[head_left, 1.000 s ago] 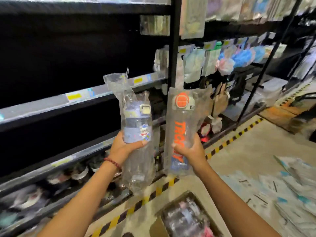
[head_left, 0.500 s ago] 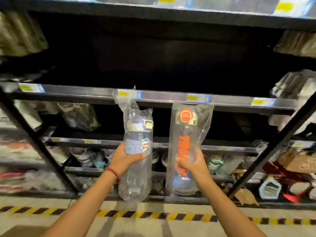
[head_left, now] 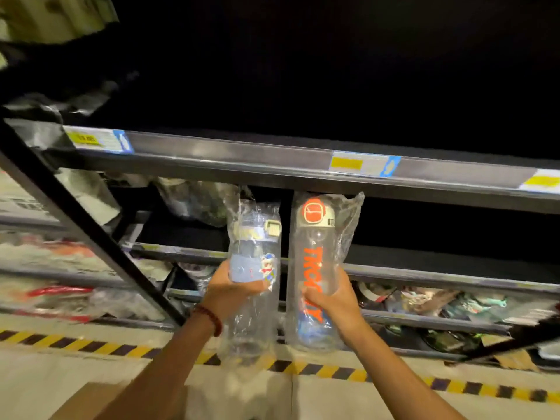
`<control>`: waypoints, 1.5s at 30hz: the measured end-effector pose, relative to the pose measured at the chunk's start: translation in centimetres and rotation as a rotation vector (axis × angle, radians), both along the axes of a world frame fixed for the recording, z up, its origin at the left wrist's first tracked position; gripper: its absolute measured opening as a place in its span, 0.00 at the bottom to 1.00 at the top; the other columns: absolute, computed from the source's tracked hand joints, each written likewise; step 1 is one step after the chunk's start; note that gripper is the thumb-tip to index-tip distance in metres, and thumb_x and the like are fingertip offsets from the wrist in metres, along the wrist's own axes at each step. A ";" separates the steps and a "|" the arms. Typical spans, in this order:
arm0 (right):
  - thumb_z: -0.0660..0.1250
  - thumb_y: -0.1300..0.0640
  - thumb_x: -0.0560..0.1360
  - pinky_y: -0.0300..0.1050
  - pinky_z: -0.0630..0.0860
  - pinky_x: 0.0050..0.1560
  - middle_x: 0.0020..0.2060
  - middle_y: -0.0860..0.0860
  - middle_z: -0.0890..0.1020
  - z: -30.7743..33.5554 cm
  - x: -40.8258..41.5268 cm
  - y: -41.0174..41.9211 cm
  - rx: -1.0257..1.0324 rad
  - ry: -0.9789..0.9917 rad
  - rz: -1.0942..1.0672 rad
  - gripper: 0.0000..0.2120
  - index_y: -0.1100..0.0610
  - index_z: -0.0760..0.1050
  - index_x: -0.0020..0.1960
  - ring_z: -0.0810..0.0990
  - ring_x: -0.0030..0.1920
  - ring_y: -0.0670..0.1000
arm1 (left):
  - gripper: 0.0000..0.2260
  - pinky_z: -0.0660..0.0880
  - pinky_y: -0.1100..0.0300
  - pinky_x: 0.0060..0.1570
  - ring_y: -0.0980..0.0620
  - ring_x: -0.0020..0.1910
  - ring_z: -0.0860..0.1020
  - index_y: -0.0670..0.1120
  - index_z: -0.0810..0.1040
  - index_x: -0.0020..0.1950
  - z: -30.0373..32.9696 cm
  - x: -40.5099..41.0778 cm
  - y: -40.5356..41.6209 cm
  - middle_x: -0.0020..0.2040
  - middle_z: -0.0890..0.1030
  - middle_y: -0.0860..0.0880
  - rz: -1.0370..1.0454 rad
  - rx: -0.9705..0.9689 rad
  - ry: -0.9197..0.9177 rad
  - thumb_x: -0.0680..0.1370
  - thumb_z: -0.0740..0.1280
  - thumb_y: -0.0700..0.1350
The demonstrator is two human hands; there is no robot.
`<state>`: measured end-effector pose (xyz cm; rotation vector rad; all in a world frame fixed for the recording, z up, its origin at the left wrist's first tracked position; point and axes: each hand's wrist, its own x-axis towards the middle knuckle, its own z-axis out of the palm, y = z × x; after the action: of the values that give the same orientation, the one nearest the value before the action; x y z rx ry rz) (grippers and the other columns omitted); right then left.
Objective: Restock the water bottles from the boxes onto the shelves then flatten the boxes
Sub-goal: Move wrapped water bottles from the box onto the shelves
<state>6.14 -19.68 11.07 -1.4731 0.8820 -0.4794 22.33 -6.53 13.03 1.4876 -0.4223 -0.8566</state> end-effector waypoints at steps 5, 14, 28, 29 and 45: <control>0.77 0.48 0.57 0.43 0.78 0.48 0.54 0.51 0.81 -0.6 3.8 -1.4 0.085 -0.072 -0.047 0.39 0.52 0.69 0.65 0.81 0.54 0.50 | 0.34 0.80 0.55 0.44 0.48 0.45 0.82 0.40 0.77 0.54 -0.9 3.5 -3.6 0.47 0.83 0.44 -0.003 -0.016 0.005 0.49 0.78 0.48; 0.72 0.56 0.62 0.35 0.76 0.36 0.44 0.47 0.80 -0.8 6.3 -6.8 0.082 -0.229 -0.121 0.22 0.49 0.72 0.54 0.81 0.40 0.45 | 0.31 0.80 0.53 0.45 0.46 0.49 0.82 0.44 0.78 0.56 -1.1 5.9 -8.8 0.50 0.83 0.45 0.005 -0.093 0.009 0.54 0.78 0.50; 0.71 0.63 0.65 0.33 0.65 0.25 0.17 0.43 0.66 -1.5 7.8 -13.3 0.134 -0.202 -0.360 0.17 0.57 0.63 0.27 0.67 0.20 0.41 | 0.27 0.77 0.51 0.56 0.48 0.52 0.81 0.48 0.79 0.52 -1.6 6.6 -15.7 0.51 0.83 0.47 0.172 -0.063 0.051 0.56 0.81 0.48; 0.71 0.63 0.64 0.34 0.66 0.26 0.18 0.45 0.68 -1.8 7.9 -13.4 0.151 -0.194 -0.367 0.16 0.57 0.65 0.27 0.69 0.22 0.43 | 0.36 0.76 0.50 0.57 0.49 0.54 0.80 0.48 0.78 0.57 -1.6 6.5 -15.8 0.54 0.82 0.47 0.193 -0.082 0.008 0.51 0.81 0.52; 0.76 0.65 0.66 0.47 0.79 0.49 0.37 0.51 0.83 -5.4 10.5 -12.0 0.063 -0.141 -0.171 0.07 0.56 0.80 0.38 0.82 0.41 0.51 | 0.17 0.72 0.64 0.39 0.53 0.37 0.74 0.46 0.72 0.42 -5.3 8.9 -14.6 0.36 0.74 0.52 0.149 0.319 -0.220 0.65 0.77 0.52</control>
<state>16.60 -31.72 5.69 -1.2954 0.9064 -0.6684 31.19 -21.17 7.69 1.8944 -0.3412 -0.6654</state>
